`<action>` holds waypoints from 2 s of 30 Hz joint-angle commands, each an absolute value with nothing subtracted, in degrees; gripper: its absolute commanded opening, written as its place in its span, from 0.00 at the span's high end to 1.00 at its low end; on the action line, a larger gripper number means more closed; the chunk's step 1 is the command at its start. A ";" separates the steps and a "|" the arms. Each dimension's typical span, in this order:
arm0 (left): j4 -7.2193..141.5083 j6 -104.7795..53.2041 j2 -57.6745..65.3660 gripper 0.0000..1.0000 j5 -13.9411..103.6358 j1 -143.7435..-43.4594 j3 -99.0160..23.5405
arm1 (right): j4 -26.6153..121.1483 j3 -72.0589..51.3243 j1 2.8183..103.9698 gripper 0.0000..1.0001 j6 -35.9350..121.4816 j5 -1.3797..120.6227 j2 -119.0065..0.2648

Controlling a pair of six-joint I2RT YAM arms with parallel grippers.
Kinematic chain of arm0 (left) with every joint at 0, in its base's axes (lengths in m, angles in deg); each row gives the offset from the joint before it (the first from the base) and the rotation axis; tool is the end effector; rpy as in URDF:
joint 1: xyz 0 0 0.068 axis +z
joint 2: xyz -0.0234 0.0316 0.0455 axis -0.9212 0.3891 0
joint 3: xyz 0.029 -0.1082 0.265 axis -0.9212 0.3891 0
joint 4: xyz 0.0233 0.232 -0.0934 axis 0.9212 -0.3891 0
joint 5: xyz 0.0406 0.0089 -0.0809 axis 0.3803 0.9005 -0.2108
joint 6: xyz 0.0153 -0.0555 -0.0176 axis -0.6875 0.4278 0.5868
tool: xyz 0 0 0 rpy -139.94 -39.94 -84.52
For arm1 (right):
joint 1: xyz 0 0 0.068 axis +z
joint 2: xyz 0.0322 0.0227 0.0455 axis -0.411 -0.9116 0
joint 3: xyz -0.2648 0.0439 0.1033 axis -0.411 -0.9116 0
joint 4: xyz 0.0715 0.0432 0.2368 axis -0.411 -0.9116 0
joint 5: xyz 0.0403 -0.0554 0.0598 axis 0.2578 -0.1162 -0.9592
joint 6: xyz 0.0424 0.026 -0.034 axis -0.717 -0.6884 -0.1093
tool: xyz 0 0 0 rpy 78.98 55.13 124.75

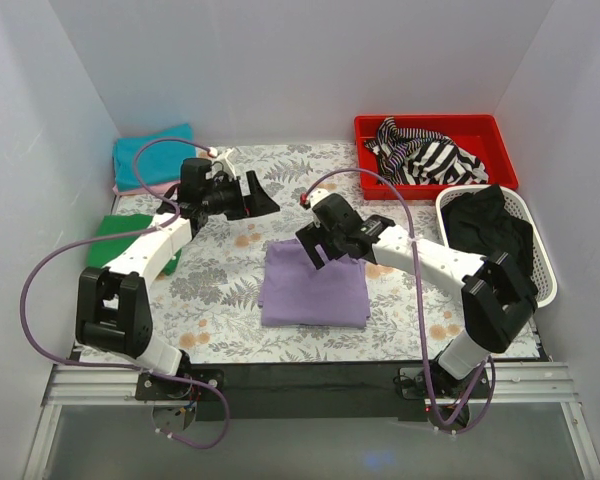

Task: Fold and stack the t-shirts
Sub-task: Fold the tshirt

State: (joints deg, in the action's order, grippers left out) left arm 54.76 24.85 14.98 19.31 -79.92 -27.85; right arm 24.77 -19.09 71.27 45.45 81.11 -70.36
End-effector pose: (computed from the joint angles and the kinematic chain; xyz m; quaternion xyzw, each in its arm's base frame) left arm 0.3188 -0.0981 0.2880 -0.2310 0.8259 -0.4752 0.1965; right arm 0.2434 0.2454 0.2599 -0.2990 0.8791 0.0510 0.3677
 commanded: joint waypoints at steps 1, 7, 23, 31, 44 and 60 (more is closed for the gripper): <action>52.39 22.57 16.67 0.14 5.40 -81.60 -29.02 | 22.64 -17.36 70.41 0.02 39.76 87.91 -68.91; 50.63 23.28 21.34 0.17 -1.82 -83.36 -26.92 | 22.54 -19.46 65.84 0.02 37.02 78.71 -65.04; 57.74 27.84 28.63 0.17 1.86 -85.03 -24.72 | 32.39 -25.79 62.50 0.02 35.96 56.45 -68.20; 59.33 27.67 32.23 0.18 6.87 -85.03 -25.25 | 37.31 -28.69 60.92 0.02 37.46 61.19 -71.80; 54.58 23.54 39.00 0.17 10.66 -85.03 -32.36 | 38.11 -30.63 55.74 0.02 39.31 64.36 -75.49; 57.48 23.89 31.90 0.17 11.09 -85.03 -31.57 | 37.84 -31.95 54.41 0.02 41.68 67.00 -60.58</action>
State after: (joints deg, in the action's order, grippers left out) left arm 56.02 25.00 38.57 9.14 -84.99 -31.30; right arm 37.56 -32.27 54.99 40.38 65.11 -67.65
